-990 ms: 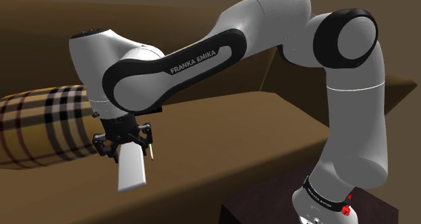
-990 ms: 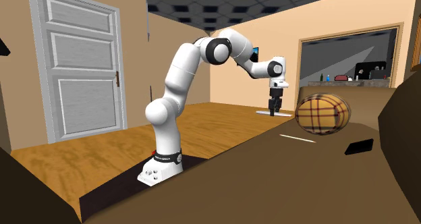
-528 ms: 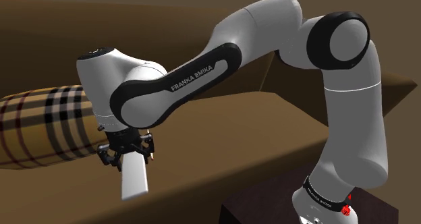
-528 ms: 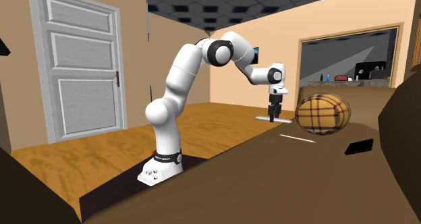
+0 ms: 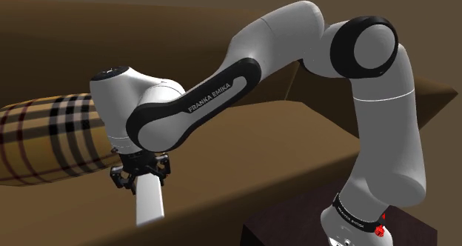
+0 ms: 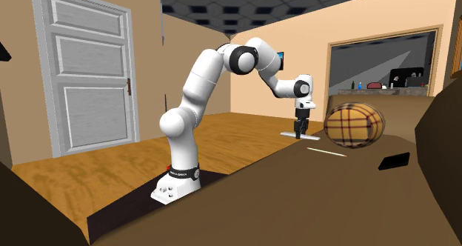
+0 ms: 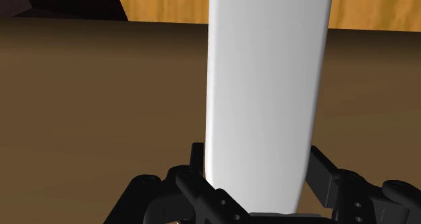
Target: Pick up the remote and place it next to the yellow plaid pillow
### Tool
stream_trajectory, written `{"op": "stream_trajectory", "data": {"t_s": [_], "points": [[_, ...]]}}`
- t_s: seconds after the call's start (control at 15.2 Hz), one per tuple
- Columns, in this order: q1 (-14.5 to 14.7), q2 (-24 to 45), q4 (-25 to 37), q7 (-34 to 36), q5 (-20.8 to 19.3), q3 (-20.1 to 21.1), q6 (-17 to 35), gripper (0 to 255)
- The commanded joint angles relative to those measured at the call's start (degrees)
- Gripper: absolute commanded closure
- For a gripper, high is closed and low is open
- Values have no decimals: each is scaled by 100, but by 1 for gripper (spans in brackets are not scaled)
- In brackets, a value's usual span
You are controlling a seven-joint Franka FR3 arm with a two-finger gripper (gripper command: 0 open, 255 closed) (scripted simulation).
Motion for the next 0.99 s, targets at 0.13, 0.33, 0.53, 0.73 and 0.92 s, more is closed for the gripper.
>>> {"op": "stream_trajectory", "data": {"t_s": [0.13, 0.33, 0.53, 0.73, 0.92], "points": [[1, 0, -3, 2, -2, 0, 6, 255], [1, 1, -3, 2, -2, 0, 6, 0], [1, 1, -2, 2, -2, 0, 6, 0], [-28, -147, 191, -72, 115, 67, -306, 0], [-41, -256, 395, -132, 205, 116, -597, 0]]}}
